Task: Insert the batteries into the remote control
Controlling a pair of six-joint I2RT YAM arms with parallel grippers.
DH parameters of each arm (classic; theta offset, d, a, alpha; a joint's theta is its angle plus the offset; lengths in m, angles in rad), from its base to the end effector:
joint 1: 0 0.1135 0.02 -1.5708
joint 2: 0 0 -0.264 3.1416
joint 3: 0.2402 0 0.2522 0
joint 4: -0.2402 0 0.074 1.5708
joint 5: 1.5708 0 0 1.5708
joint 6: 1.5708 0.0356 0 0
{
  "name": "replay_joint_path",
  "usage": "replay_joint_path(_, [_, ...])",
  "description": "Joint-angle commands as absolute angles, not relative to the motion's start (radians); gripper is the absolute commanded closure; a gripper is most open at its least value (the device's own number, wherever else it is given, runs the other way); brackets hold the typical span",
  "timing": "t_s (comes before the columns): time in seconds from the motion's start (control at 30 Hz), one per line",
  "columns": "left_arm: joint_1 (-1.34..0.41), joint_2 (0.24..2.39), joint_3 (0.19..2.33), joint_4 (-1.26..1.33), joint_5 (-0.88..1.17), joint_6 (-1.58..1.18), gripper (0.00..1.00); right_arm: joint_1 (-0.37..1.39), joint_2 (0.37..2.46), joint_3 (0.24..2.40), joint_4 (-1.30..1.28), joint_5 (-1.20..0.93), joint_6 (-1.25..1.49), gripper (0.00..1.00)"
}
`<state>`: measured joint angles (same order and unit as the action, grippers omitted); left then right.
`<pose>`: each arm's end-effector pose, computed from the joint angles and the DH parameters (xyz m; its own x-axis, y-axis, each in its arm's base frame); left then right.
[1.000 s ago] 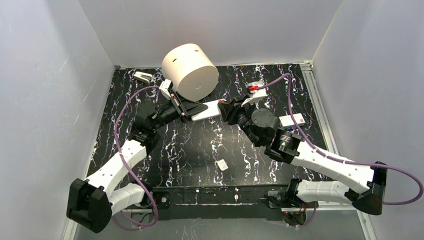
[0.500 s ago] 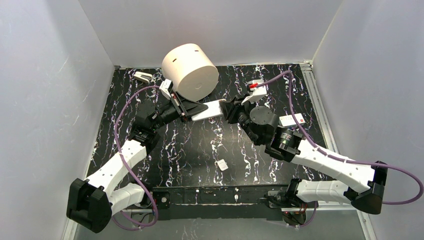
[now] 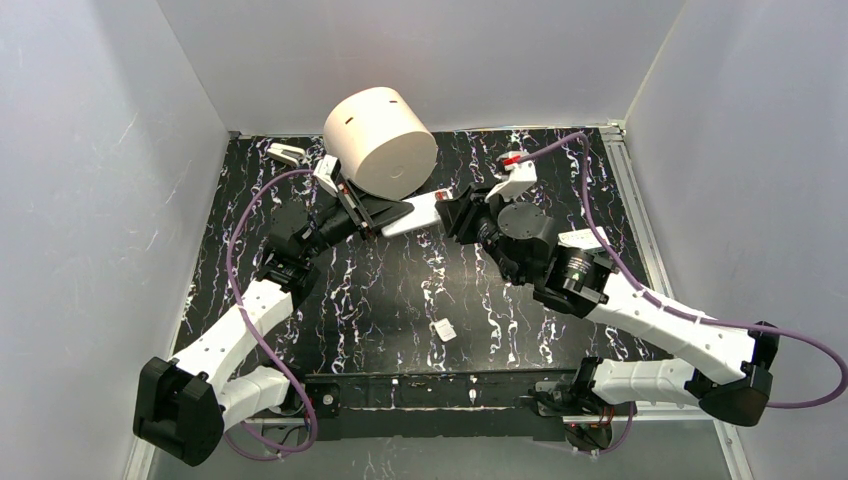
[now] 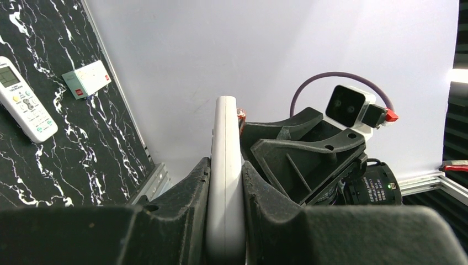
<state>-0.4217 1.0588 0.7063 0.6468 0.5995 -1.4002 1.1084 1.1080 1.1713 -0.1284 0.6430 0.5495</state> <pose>0.2110 -0.1167 0.3454 -0.7736 -0.5447 -0.3238 0.4018 -0.0266 -0.9153 0.1284 0.2098 0.4184 -0.2594 0.4165 -0.8713 -0.3680 0.7915 0.4879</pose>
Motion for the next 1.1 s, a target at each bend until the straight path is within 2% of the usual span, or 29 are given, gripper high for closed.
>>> replay_joint_path(0.0, [-0.419,1.045,0.709,0.726,0.587,-1.410,1.00,1.109,1.127,1.230,-0.189,0.618,0.601,0.59])
replay_joint_path(0.47, [-0.419,1.043,0.684,0.756,0.590,-1.398,1.00,1.108,1.147,1.266,-0.220,0.629,0.616,0.57])
replay_joint_path(0.87, [-0.418,1.046,0.684,0.756,0.588,-1.392,1.00,1.108,1.091,1.263,-0.166,0.685,0.580,0.42])
replay_joint_path(1.07, [-0.415,1.039,0.679,0.758,0.571,-1.376,1.00,1.108,1.030,1.185,-0.021,0.645,0.601,0.25])
